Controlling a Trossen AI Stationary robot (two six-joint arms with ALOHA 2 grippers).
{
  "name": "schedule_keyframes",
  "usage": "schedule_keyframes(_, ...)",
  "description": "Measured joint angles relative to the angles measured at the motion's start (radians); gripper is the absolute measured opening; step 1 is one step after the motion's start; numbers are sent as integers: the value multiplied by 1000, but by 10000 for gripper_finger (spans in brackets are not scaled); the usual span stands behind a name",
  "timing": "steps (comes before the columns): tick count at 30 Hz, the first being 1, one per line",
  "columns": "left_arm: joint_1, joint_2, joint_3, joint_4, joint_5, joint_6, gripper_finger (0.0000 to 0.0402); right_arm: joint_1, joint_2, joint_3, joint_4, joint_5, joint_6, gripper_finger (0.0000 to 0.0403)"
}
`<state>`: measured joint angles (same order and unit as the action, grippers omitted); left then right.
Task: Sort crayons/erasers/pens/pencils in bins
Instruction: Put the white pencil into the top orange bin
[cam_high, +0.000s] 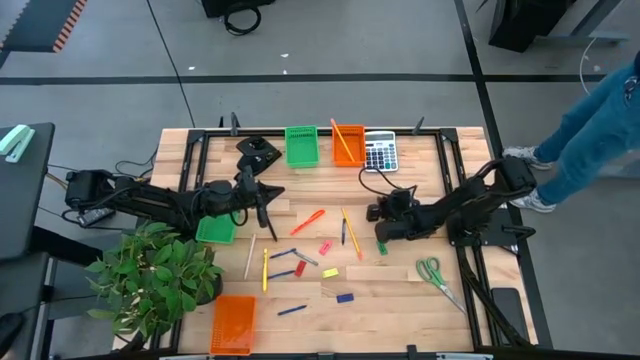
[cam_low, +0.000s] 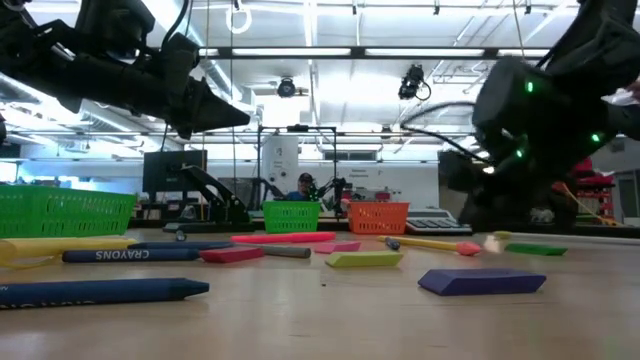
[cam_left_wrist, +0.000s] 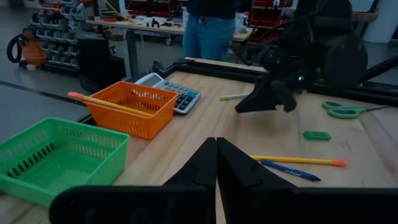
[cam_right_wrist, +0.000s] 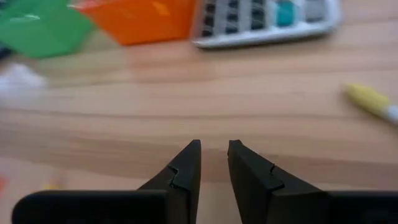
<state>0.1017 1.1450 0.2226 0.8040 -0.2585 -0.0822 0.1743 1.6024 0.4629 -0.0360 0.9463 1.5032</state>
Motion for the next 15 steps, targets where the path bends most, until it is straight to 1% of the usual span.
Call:
schedule_keyframes(2, 0, 0, 0, 0, 0, 0, 12, 0, -40, 1, 57, 11, -118, 88)
schedule_keyframes(4, -1, 0, 0, -1, 0, -1, 12, -1, -99, 4, 60, 18, -279, 88)
schedule_keyframes(6, -1, 0, 0, -4, 0, -4, 16, -2, -169, 9, 33, 25, -458, 88)
schedule_keyframes(9, -1, 0, 0, -7, 0, -4, 23, -9, -284, 10, -69, 25, -657, 88)
schedule_keyframes(12, -1, 0, 0, -10, 0, -4, 26, -10, -374, -10, -175, 28, -769, 86)
schedule_keyframes(15, -1, 0, 0, -12, 0, -3, 23, -10, -444, -69, -181, 22, -802, 80)
